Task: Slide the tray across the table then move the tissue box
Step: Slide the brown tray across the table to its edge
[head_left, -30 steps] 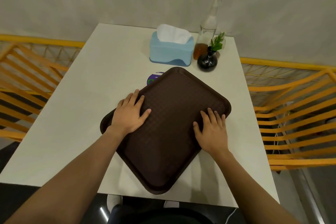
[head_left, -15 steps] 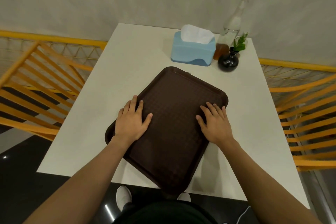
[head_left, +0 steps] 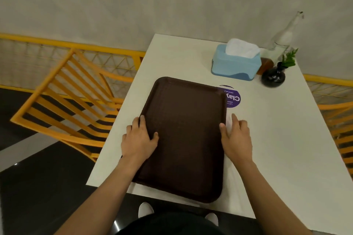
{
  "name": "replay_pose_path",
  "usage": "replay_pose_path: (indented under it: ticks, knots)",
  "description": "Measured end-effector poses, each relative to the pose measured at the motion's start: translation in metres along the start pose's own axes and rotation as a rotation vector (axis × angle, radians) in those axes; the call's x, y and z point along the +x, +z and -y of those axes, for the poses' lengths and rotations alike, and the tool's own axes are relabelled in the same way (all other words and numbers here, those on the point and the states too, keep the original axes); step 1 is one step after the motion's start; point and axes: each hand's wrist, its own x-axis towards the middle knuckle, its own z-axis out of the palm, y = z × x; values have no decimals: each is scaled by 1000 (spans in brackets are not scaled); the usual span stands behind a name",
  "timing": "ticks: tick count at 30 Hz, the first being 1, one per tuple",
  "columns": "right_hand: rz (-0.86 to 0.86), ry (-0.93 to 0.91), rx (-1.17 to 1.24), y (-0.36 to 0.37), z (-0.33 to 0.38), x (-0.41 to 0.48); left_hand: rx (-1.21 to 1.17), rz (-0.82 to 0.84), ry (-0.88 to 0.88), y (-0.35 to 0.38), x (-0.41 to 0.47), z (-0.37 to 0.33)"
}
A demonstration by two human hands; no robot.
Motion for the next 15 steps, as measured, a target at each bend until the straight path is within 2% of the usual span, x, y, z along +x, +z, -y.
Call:
replay_pose_path:
  ticks: [5,8,10,15]
  knots:
    - [41,50,-54,10,5,-33,-84,-130,93,-10,15,34]
    - [65,34,-15,12,12,-42,-143,-64,154,-12,24,41]
    - [19,37,11,13,15,-48,-146,-27,186,-9,23,42]
    - [-40,64,12,16,22,-57,-51,-35,207,-1,17,50]
